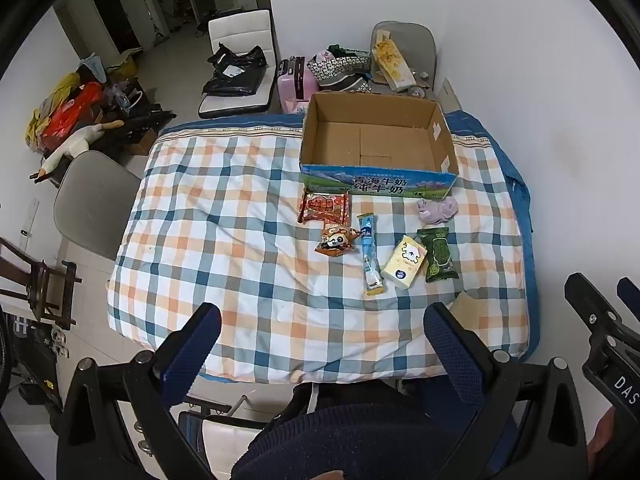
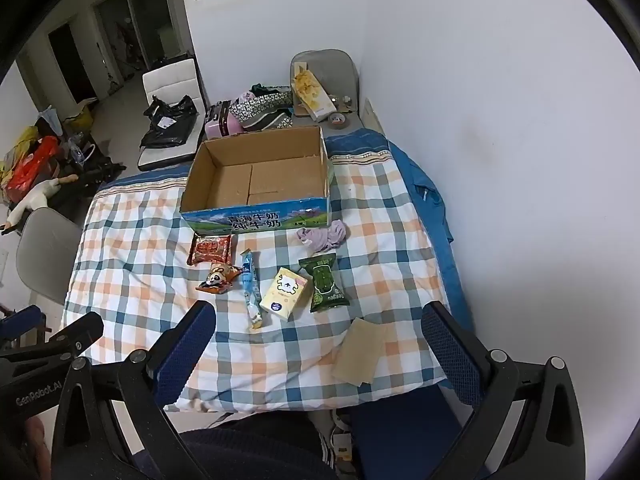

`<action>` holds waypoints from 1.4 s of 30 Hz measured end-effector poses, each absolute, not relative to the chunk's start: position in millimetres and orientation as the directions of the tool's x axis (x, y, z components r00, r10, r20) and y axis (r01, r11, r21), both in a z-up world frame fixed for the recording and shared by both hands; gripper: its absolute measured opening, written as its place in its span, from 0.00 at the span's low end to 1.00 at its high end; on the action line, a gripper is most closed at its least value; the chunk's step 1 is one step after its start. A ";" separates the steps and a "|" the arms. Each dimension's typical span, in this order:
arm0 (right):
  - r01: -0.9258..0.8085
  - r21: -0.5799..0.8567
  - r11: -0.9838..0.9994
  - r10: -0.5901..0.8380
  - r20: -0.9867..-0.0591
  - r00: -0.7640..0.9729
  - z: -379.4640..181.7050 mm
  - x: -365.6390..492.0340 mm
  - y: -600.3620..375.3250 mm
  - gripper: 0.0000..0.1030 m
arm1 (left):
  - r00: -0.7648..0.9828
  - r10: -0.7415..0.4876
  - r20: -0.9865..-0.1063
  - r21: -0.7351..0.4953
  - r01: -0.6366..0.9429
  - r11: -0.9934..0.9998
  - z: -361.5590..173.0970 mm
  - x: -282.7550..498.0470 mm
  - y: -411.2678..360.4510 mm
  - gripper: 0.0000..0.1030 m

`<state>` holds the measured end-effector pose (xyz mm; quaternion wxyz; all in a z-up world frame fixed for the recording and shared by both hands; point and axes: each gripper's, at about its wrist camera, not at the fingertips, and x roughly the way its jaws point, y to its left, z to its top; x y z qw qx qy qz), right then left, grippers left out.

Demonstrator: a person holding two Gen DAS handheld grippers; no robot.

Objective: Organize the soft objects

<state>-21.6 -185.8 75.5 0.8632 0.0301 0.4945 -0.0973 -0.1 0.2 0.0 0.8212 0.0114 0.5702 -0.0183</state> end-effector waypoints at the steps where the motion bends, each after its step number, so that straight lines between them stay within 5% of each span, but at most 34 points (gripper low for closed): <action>1: 0.197 -0.049 0.979 -0.141 -0.862 0.487 75.8 -21.5 -185.3 1.00 | 0.349 -0.017 -0.937 -0.002 0.045 0.999 0.1 -0.1 0.1 1.00; 42: 0.195 -0.056 0.979 -0.148 -0.856 0.495 88.3 -20.3 -182.7 1.00 | 0.370 -0.008 -0.929 0.007 0.040 0.999 6.3 6.3 0.3 1.00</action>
